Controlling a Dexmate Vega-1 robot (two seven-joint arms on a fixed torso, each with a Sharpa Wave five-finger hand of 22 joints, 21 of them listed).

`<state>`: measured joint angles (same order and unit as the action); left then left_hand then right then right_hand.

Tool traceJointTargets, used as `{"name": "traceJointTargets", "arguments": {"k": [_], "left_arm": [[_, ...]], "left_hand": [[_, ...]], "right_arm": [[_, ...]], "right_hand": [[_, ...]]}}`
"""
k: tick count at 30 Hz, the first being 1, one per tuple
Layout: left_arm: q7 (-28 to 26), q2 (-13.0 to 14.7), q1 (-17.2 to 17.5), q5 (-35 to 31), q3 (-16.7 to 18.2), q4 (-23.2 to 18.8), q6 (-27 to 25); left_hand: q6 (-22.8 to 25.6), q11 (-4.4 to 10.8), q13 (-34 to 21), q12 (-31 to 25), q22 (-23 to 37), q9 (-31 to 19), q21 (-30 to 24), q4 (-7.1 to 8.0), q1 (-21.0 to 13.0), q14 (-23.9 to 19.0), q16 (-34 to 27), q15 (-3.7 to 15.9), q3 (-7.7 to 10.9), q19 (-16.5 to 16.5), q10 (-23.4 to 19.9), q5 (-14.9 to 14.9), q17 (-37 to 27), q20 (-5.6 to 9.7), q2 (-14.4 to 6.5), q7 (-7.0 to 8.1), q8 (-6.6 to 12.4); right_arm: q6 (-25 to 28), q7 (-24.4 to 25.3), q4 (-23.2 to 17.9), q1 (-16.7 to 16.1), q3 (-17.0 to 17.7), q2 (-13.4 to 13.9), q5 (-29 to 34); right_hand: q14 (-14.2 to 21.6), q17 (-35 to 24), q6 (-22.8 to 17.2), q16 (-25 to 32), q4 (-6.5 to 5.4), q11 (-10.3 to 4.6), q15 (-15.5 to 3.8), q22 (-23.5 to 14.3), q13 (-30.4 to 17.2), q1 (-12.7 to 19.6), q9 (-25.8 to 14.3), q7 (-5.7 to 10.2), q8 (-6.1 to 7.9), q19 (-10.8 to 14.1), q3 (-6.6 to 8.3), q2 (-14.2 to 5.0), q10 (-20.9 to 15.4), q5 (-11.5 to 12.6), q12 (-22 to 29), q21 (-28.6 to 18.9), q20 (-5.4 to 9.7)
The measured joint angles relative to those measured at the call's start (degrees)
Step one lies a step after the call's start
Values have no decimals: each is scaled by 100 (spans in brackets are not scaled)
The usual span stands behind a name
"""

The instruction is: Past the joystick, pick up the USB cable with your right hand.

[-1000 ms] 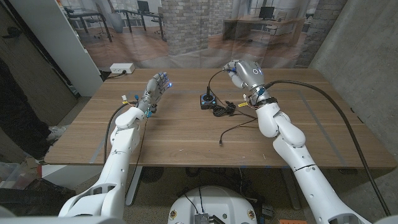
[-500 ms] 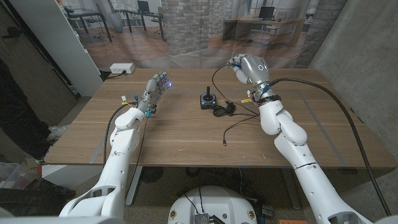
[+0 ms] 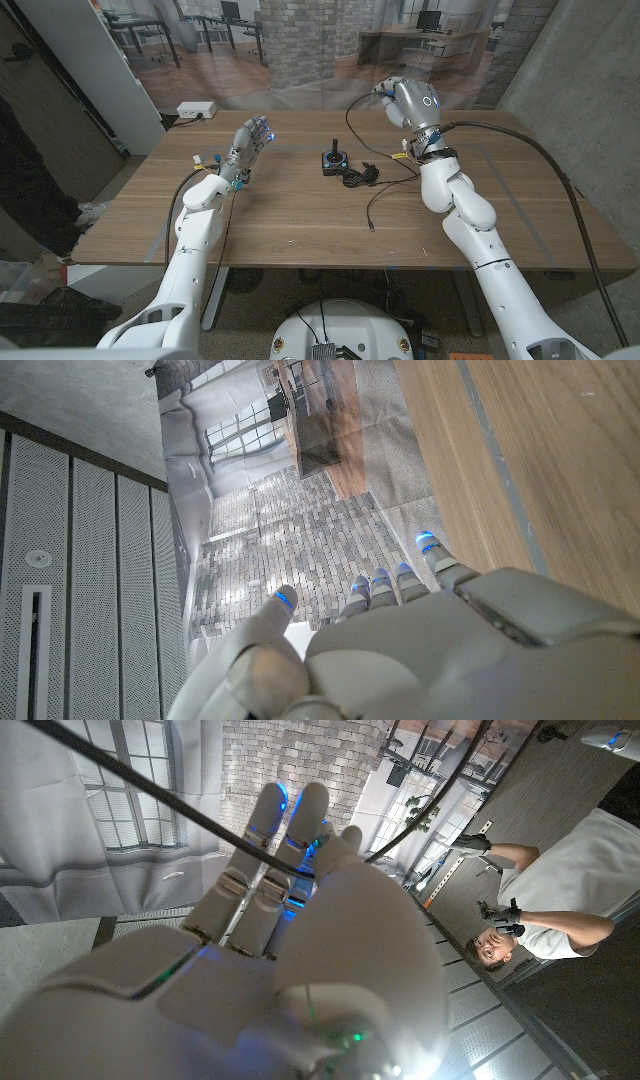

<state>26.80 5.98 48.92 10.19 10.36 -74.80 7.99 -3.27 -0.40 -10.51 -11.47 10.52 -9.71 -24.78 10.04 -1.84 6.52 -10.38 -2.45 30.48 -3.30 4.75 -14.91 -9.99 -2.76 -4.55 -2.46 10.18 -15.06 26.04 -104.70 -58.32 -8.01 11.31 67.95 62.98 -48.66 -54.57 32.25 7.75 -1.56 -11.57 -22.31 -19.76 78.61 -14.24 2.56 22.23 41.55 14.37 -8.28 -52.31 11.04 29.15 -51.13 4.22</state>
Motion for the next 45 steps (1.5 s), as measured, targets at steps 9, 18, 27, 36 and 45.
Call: {"name": "traceJointTargets", "arguments": {"k": [9,18,27,36,45], "left_arm": [[15,-9,123,22,37,-180,-19],[47,-9,198,41,57,-296,-49],[98,12,338,67,117,-493,-87],[203,101,395,87,169,-585,-172],[412,253,350,151,246,-457,-222]], "left_hand": [[0,0,0,0,0,0,22,0,0,0,0,0,0,0,0,0,0,0,0,0,0],[0,0,0,0,0,0,22,0,0,0,0,0,0,0,0,0,0,0,0,0,0],[0,0,0,0,0,0,22,0,0,0,0,0,0,0,0,0,0,0,0,0,0],[0,0,0,0,30,0,23,0,0,0,0,0,0,0,0,0,0,0,0,0,0],[0,0,0,0,29,0,44,0,0,0,0,0,0,0,0,0,0,0,0,0,0]], "right_arm": [[112,132,-130,-14,50,-21,86],[178,217,-273,-57,114,-58,139],[328,330,-415,-78,150,-77,292],[455,424,-494,-87,144,-87,461],[732,492,-556,-82,0,-174,754]], "right_hand": [[-1,-56,-21,-9,-23,-1,1,26,-7,2,0,21,0,-28,-23,-2,0,0,-32,-79,-13],[19,-104,-21,-54,-23,-1,21,26,-8,17,0,21,-22,-70,-23,-16,0,-5,-52,-144,-14],[51,-138,-20,-54,-17,-2,-10,53,-8,17,1,20,-22,-89,-30,-16,1,-6,-31,-214,-33],[50,-189,-20,-103,-17,11,-10,79,-8,17,1,20,-22,-131,-30,-17,-12,-10,-32,-277,-34],[50,-217,-20,-133,-17,11,-9,105,-8,19,1,20,-21,-141,-30,-18,-12,-11,-33,-356,-44]]}}
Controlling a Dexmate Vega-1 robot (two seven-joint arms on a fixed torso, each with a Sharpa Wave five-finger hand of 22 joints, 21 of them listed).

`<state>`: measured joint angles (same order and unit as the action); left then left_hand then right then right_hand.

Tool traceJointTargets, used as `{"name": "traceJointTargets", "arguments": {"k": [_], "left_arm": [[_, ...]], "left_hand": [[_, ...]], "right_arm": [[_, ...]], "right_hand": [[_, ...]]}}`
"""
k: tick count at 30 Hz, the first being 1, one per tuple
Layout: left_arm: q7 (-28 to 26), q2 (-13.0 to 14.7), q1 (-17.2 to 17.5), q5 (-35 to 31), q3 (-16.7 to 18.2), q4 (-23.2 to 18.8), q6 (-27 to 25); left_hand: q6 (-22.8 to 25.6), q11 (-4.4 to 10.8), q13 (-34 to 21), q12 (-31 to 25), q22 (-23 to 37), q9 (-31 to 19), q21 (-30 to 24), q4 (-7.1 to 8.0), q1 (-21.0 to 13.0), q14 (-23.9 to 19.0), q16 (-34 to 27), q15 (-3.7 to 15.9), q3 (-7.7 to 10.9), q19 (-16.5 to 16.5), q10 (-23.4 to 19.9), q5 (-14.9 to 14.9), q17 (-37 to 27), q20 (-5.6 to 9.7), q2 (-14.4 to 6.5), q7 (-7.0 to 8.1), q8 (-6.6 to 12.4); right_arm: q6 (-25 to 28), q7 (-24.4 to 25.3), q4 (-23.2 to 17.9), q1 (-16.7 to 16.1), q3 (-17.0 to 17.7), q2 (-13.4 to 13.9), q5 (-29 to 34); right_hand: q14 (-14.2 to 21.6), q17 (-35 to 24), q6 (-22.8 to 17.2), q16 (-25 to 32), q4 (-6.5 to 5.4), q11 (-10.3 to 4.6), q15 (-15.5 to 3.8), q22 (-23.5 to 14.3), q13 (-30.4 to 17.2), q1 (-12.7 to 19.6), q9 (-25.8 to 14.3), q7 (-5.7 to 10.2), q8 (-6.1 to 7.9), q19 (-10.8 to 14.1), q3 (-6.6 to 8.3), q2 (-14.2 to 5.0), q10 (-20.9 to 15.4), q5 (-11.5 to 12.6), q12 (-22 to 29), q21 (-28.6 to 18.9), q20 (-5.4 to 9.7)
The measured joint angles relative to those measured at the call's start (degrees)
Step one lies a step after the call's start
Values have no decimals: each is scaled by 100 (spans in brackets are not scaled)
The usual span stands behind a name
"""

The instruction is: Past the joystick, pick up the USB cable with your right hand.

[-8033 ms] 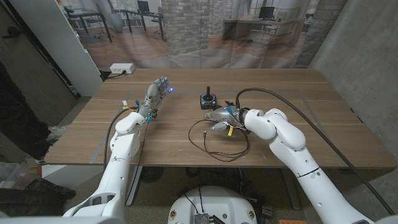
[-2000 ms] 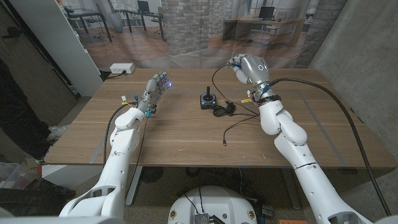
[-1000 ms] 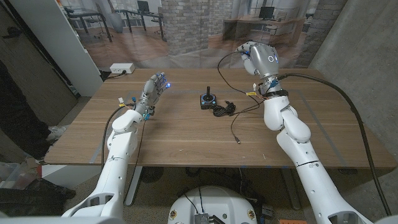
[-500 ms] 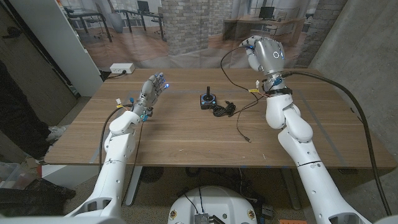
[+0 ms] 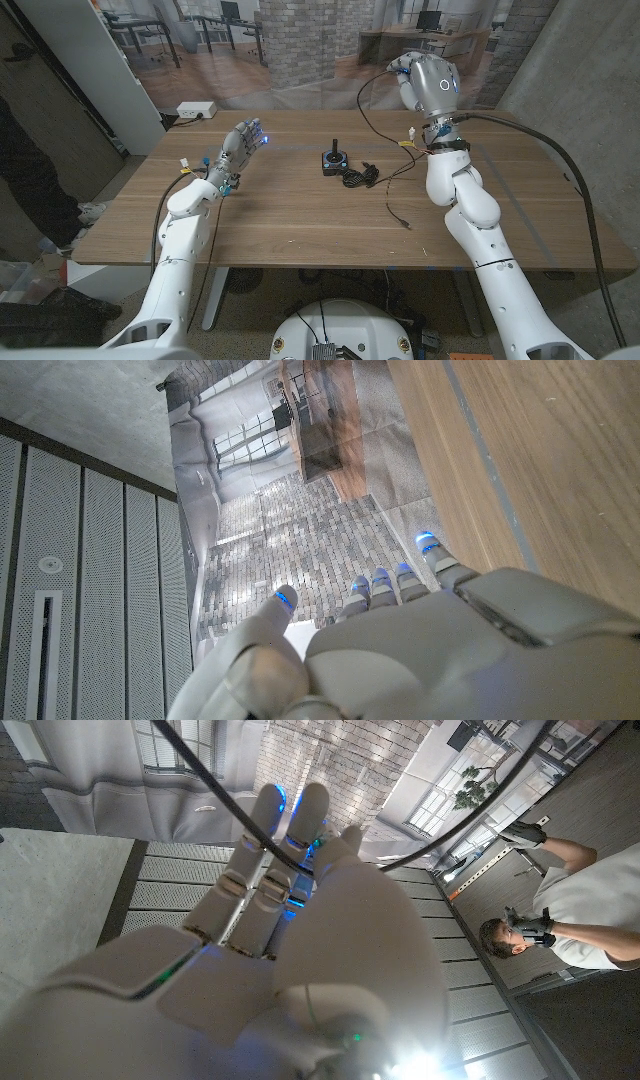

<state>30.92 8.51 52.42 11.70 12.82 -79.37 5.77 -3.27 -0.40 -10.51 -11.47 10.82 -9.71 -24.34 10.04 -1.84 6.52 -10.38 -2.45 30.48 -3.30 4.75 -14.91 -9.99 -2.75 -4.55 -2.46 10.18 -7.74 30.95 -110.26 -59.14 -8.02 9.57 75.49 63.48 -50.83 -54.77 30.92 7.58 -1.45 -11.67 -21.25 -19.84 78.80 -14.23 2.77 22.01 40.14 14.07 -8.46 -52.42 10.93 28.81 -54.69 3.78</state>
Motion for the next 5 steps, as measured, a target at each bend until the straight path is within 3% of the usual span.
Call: {"name": "traceJointTargets", "arguments": {"k": [5], "left_arm": [[128,92,-49,54,50,169,-27]], "left_hand": [[0,0,0,0,0,0,0,0,0,0,0,0,0,0,0,0,0,0,0,0,0]], "right_arm": [[153,0,-29,-2,-128,-59,152]], "right_hand": [[0,-26,0,-9,0,0,0,0,0,6,-30,0,-16,0,0,-5,0,-11,-21,-22,0]]}}
